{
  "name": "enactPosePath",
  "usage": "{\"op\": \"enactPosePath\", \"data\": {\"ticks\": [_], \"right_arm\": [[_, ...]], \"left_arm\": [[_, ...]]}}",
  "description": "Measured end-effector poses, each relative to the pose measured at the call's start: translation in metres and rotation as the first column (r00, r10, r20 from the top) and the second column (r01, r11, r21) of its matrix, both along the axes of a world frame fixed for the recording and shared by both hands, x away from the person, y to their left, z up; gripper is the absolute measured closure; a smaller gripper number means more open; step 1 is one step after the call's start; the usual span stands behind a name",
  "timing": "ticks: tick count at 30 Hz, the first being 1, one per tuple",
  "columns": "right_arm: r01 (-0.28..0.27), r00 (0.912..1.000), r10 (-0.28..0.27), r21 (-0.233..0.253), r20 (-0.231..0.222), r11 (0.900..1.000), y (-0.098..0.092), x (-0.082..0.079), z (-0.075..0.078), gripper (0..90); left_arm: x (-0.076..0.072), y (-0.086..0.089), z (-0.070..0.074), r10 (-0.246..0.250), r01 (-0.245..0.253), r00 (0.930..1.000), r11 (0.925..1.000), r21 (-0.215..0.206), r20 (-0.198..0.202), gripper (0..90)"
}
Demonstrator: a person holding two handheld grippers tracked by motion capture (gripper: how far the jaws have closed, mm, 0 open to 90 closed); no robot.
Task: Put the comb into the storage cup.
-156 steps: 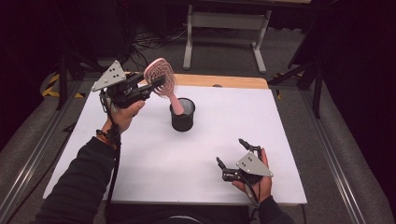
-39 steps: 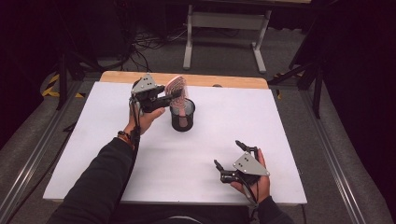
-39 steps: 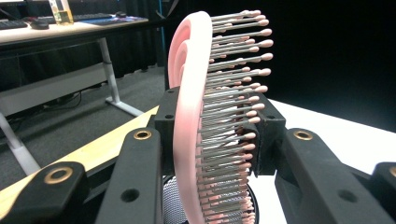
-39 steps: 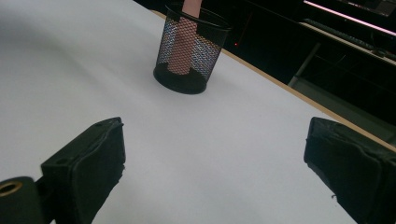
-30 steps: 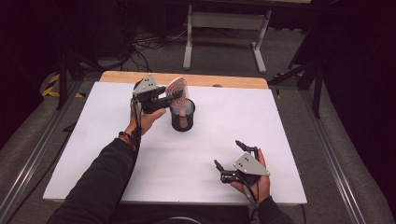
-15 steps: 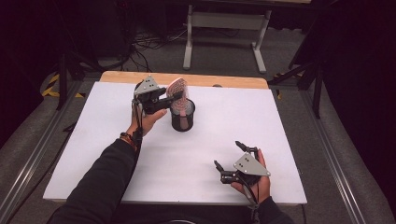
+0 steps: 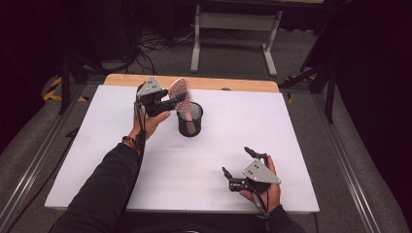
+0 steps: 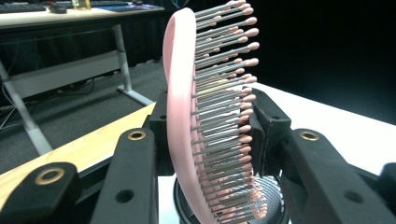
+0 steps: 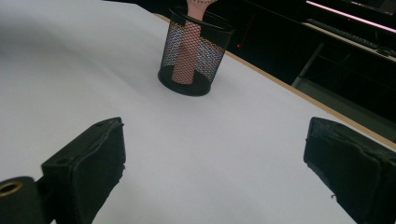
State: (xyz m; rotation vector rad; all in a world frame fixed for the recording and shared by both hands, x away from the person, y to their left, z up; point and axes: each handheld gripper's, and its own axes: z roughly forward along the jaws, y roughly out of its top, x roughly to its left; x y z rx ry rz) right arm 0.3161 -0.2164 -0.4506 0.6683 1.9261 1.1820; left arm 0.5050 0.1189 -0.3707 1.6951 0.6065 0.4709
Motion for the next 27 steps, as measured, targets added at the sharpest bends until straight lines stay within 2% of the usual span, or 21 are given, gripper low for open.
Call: {"op": "enactPosePath", "data": {"ticks": [7,14,27], "right_arm": [[0.001,1.0000,-0.001,-0.003,0.001,1.000,0.000,0.000,0.000,6.3],[0.005,1.0000,-0.005,-0.001,0.005,1.000,0.000,0.001,0.001,6.5],[0.014,0.9999,-0.014,-0.004,0.010,1.000,0.000,0.002,0.000,6.7]], "left_arm": [[0.004,0.005,-0.002,0.029,-0.029,0.9995,0.9996,0.006,-0.011,58.4],[0.005,0.007,-0.001,0.047,-0.047,0.9989,0.9983,0.034,-0.003,56.6],[0.010,0.016,-0.005,0.067,-0.067,0.9974,0.9977,0.013,-0.025,55.6]]}}
